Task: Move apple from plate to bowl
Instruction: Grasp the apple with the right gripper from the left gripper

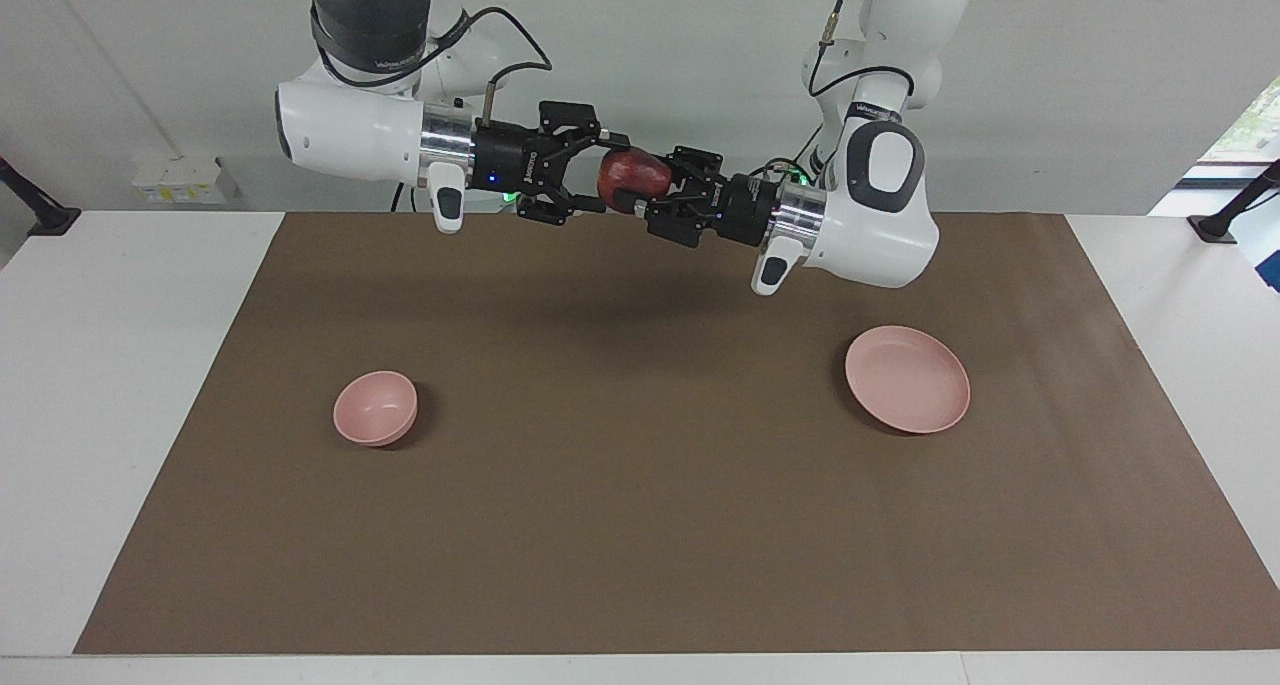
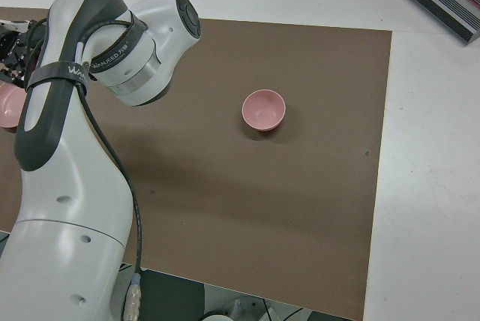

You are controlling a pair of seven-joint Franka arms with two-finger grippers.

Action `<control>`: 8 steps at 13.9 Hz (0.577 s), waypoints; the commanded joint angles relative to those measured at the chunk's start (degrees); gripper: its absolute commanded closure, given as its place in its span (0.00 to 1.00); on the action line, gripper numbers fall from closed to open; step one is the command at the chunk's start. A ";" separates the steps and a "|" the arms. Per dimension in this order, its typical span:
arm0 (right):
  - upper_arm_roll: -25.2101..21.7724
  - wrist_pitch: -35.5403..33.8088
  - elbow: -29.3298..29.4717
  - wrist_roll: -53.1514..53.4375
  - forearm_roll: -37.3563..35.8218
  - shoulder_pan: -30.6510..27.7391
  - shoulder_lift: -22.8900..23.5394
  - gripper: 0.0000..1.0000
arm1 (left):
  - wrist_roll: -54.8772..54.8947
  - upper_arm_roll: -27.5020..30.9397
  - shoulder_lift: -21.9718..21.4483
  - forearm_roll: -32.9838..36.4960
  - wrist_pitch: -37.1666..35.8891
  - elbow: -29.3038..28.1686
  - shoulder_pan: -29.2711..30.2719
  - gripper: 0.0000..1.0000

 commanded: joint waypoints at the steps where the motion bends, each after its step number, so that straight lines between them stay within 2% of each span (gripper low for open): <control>1: 0.16 1.56 -1.87 -1.88 2.50 -0.15 -1.34 0.00 | 1.84 0.28 -1.35 -1.86 1.53 -1.87 -1.21 1.00; 2: 0.16 1.65 -1.87 -1.88 2.59 -0.15 -1.34 0.00 | 1.93 0.28 -1.35 -2.04 1.53 -1.87 -1.21 1.00; 3: 0.16 1.74 -1.87 -1.71 2.59 -0.15 -1.34 0.11 | 2.02 0.28 -1.35 -2.04 1.53 -1.87 -1.30 1.00; 5: 0.07 1.56 -1.87 -1.62 2.59 -0.24 -1.34 0.75 | 2.20 0.19 -1.35 -2.04 1.53 -1.87 -1.30 1.00; 6: 0.07 1.56 -1.87 -1.45 2.42 -0.15 -1.34 0.96 | 2.20 0.19 -1.35 -2.04 1.53 -1.78 -1.21 1.00; 7: 0.16 1.56 -1.87 -1.27 2.24 -0.15 -1.34 1.00 | 2.20 0.19 -1.35 -2.04 1.53 -1.78 -1.21 1.00; 8: 0.07 1.56 -1.87 -1.18 2.16 -0.07 -1.34 1.00 | 2.20 0.19 -1.35 -2.04 1.53 -1.78 -1.21 1.00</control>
